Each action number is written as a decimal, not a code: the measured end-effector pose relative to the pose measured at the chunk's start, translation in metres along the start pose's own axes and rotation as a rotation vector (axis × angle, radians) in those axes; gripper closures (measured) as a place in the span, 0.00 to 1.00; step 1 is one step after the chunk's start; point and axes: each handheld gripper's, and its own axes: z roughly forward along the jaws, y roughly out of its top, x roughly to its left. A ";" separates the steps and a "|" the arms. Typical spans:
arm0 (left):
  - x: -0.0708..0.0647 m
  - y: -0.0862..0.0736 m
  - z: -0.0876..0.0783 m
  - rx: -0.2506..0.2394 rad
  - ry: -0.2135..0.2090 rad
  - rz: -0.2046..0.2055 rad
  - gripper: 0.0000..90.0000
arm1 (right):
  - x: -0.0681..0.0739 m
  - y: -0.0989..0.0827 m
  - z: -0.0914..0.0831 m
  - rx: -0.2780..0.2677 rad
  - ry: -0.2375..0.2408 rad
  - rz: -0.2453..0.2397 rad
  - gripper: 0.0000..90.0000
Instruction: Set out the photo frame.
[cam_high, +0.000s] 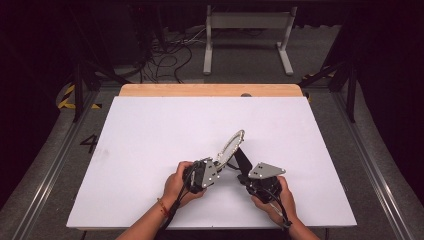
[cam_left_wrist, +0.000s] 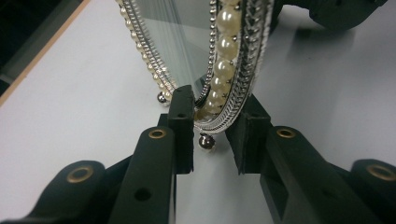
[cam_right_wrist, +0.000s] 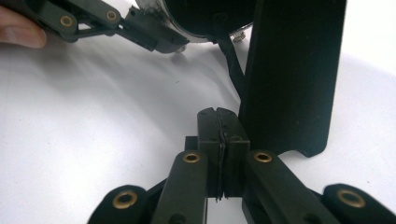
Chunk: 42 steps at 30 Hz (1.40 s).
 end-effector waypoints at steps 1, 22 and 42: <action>0.000 0.001 0.000 0.001 0.004 0.014 0.83 | 0.001 0.000 0.001 0.002 0.000 0.001 1.00; -0.011 0.004 0.000 0.010 0.010 0.004 0.80 | -0.009 -0.003 0.006 0.030 -0.039 -0.006 1.00; 0.018 -0.007 -0.025 -0.114 -0.188 -0.139 0.69 | -0.013 0.001 -0.012 -0.070 -0.098 -0.009 0.88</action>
